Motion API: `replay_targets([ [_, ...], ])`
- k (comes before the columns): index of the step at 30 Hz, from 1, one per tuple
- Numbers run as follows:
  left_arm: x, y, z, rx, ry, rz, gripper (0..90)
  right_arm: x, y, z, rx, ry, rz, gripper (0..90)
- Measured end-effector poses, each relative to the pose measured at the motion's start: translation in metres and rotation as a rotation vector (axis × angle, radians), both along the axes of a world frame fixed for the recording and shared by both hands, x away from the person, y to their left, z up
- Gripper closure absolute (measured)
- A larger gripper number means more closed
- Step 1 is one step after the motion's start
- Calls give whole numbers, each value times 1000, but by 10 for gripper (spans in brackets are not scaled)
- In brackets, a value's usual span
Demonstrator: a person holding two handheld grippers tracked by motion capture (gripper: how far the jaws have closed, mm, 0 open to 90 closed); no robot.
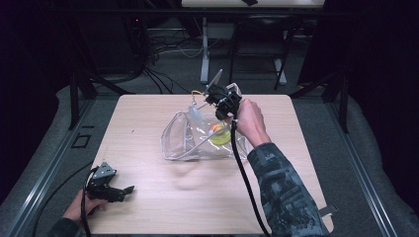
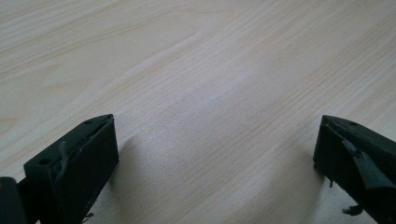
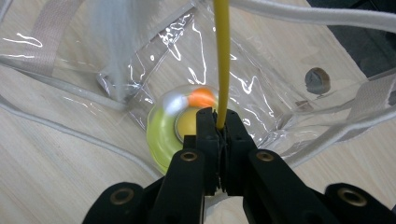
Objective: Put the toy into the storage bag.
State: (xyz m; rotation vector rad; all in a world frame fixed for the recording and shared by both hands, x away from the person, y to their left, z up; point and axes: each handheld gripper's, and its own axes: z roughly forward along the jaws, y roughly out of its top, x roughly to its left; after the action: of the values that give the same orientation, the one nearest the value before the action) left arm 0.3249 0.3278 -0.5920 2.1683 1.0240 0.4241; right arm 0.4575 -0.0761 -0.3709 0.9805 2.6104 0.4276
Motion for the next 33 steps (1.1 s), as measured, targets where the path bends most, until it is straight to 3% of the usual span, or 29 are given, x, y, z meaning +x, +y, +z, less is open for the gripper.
replay_targets([
  [22, 0, 0, 0, 0, 2, 0, 0, 5, 7, -17, -84, 88, -25, 877],
  [33, 0, 0, 0, 0, 2, -1, 0, 10, 12, -28, -153, 164, -27, 876],
])
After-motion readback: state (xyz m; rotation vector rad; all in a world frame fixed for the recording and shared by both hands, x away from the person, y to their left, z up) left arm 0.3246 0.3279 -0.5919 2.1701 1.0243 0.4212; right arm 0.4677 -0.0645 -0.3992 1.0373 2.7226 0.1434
